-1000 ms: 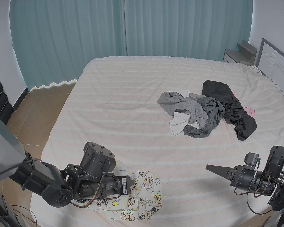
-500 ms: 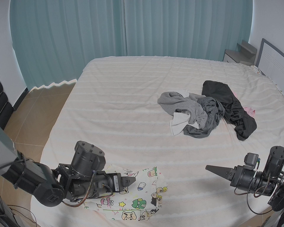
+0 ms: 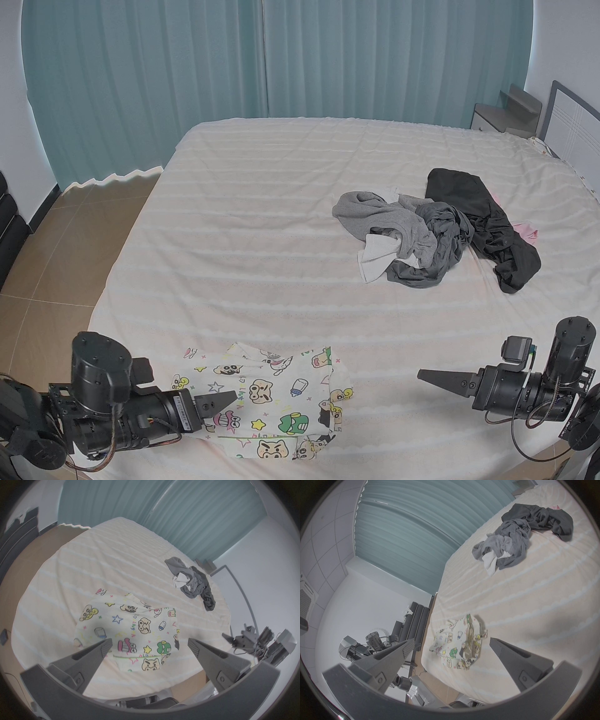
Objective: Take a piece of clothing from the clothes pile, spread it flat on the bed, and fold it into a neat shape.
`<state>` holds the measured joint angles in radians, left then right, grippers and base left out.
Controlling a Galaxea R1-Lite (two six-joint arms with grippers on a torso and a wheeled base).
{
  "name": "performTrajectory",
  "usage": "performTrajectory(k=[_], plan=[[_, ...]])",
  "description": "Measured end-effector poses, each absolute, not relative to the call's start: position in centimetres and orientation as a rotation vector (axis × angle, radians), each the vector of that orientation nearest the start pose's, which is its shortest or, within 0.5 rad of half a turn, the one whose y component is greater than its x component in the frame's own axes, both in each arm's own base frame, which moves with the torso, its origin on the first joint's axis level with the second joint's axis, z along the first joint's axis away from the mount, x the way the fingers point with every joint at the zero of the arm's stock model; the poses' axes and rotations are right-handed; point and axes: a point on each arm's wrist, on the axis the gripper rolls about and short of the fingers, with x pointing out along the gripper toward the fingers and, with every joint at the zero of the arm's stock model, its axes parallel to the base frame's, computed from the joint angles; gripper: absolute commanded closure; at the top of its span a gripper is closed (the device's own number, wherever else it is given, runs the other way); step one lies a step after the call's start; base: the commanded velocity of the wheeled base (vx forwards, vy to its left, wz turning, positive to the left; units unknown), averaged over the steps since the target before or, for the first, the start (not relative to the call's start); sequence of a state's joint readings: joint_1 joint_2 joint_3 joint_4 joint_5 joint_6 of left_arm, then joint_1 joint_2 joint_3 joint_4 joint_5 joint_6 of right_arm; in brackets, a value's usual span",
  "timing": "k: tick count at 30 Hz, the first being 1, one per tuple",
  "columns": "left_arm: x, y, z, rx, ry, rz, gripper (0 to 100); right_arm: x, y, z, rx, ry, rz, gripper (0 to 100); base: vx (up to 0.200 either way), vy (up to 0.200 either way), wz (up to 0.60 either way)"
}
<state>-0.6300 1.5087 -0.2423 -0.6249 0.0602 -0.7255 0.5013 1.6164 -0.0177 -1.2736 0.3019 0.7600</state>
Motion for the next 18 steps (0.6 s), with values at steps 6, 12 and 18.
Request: performTrajectory(k=[6, 12, 18], plan=[[13.9, -9.9, 10.1, -0.538, 0.735, -0.305, 0, 15.8, 10.1, 8.6, 0.661, 0.641, 0.648, 0, -0.067, 0.0, 0.0], [13.2, -9.5, 10.7, -0.576, 0.685, -0.37, 0, 17.3, 11.3, 8.8, 0.651, 0.635, 0.666, 0, 0.0, 0.0, 0.0], [12.8, -8.9, 10.6, -0.603, 0.675, -0.41, 0, 19.4, 13.3, 8.3, 0.633, 0.675, 0.675, 0, 0.0, 0.133, 0.0]])
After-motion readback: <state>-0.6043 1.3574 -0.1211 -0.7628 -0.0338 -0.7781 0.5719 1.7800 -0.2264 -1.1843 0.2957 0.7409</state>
